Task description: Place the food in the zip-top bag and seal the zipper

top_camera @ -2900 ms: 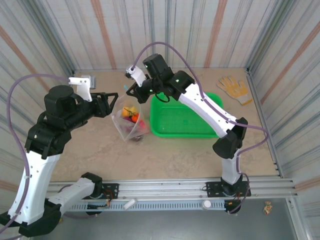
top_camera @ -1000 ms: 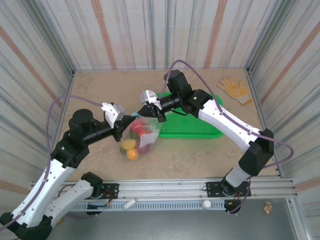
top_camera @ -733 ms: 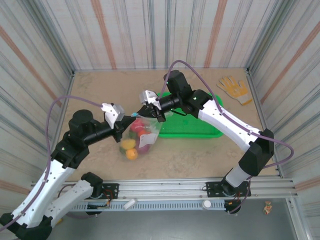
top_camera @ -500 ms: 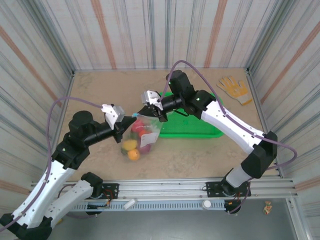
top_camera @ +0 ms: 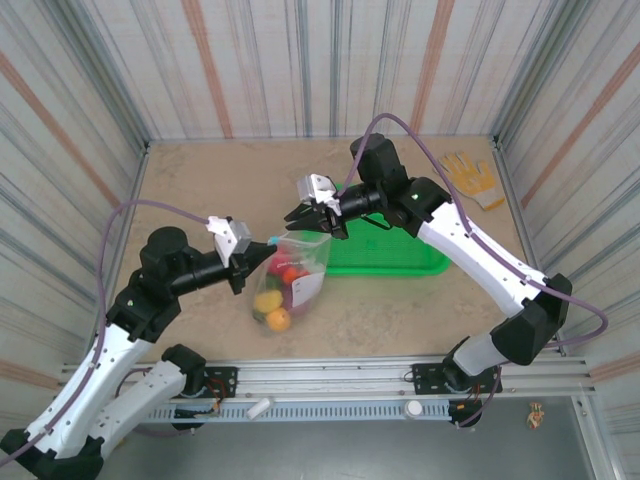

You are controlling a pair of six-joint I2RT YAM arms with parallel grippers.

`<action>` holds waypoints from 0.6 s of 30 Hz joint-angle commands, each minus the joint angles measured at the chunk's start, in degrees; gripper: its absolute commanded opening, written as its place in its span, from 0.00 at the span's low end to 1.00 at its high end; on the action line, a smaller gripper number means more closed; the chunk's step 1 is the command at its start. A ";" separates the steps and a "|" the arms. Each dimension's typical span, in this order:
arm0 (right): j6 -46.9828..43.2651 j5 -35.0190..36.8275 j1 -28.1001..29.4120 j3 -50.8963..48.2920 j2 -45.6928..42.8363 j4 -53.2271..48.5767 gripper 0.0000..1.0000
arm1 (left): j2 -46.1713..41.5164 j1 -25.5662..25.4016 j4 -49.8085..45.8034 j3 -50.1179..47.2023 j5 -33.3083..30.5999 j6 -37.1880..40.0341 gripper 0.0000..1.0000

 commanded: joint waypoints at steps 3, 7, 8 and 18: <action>3.92 -6.57 -0.18 2.45 -1.61 -0.16 0.25 | -0.82 -0.13 0.69 -1.07 2.60 0.34 0.00; 6.08 -8.75 1.29 4.00 0.16 -1.42 0.35 | -0.95 -0.15 1.42 -1.08 2.97 0.54 0.00; 6.13 -8.97 1.67 4.45 0.76 -2.08 0.36 | -1.08 -0.19 1.52 -1.04 3.18 0.70 0.00; 10.05 -11.30 3.57 4.53 3.70 -1.91 0.40 | -1.86 -0.28 0.08 -0.07 2.10 3.61 0.00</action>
